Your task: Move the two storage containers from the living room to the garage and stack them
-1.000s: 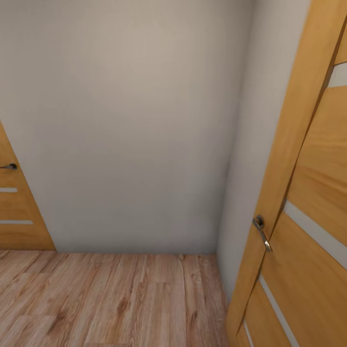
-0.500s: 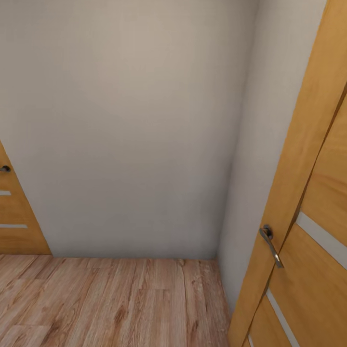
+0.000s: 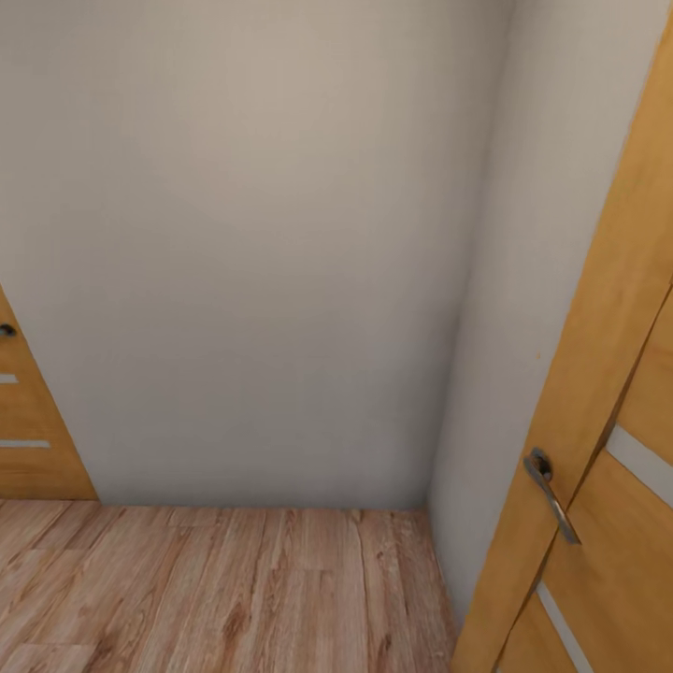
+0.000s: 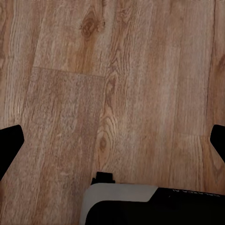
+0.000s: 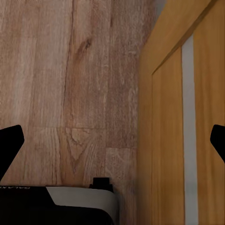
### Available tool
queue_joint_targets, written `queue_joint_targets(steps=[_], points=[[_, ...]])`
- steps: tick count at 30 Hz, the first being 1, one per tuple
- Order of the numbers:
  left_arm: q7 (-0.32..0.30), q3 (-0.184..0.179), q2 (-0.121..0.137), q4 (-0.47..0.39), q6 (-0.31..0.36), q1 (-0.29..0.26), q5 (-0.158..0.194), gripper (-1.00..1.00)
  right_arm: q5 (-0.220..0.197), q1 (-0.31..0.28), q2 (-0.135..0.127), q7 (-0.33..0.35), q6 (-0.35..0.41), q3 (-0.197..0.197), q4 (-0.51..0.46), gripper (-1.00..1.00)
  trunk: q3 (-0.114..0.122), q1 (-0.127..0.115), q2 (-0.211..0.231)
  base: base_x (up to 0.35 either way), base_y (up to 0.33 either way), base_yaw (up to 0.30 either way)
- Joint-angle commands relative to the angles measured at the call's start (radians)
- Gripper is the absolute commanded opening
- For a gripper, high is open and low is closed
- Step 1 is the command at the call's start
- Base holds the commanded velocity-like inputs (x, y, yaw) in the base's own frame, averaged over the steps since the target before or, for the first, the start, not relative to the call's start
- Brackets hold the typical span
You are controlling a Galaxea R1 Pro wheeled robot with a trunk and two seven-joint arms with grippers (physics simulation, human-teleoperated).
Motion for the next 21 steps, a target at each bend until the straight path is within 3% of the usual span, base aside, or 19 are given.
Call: queue_joint_targets(steps=[1, 11, 21], points=[[-0.007, 0.004, 0.0, 0.004, -0.005, -0.001, 0.008, 1.0, 0.0, -0.001, 0.0, -0.001, -0.007, 0.004, 0.004, 1.0, 0.0, 0.001, -0.001, 0.033, 0.014, 0.0], [-0.007, 0.004, -0.001, 0.004, -0.005, -0.001, 0.008, 1.0, 0.0, -0.001, 0.0, -0.001, -0.006, 0.004, 0.004, 1.0, 0.0, 0.001, -0.001, 0.025, 0.002, 0.0], [-0.007, 0.004, -0.001, 0.004, -0.005, -0.001, 0.008, 1.0, 0.001, -0.001, 0.0, -0.001, -0.007, 0.004, 0.004, 1.0, 0.0, 0.001, -0.001, 0.288, 0.0, 0.0]])
